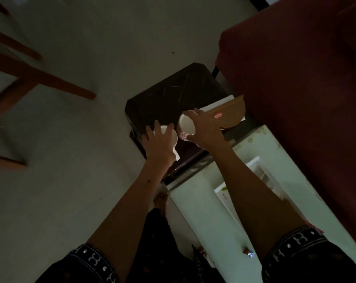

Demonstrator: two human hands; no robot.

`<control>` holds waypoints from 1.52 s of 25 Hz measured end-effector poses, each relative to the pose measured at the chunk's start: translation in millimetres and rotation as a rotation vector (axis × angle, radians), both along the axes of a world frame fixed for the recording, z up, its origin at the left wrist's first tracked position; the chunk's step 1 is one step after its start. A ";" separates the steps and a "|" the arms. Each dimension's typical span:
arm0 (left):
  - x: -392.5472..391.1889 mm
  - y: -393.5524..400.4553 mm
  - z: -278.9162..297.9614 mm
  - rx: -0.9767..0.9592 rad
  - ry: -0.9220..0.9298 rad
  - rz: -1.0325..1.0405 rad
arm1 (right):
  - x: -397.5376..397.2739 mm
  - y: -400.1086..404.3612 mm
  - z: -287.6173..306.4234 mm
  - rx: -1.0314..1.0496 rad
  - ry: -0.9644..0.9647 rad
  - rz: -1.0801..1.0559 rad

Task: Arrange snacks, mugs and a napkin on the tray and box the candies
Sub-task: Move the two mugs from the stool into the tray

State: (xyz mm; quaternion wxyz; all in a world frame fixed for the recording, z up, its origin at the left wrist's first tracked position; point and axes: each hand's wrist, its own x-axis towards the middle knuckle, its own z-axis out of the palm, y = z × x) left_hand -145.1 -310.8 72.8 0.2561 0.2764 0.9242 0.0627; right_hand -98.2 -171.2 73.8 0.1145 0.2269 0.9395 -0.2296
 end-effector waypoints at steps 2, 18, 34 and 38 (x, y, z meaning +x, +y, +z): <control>-7.6 1.3 -8.5 -0.045 -0.056 -0.007 | -14.2 1.8 -11.0 0.075 -0.095 0.033; 4.8 14.8 6.1 0.067 -0.109 0.019 | 1.7 15.6 3.6 0.114 -0.097 0.018; 236.6 75.4 -17.1 0.109 -0.229 -0.199 | 258.0 83.6 -4.1 0.159 -0.306 -0.064; 280.5 90.4 -43.0 0.161 -0.281 -0.208 | 301.2 93.7 -37.5 0.138 -0.325 -0.076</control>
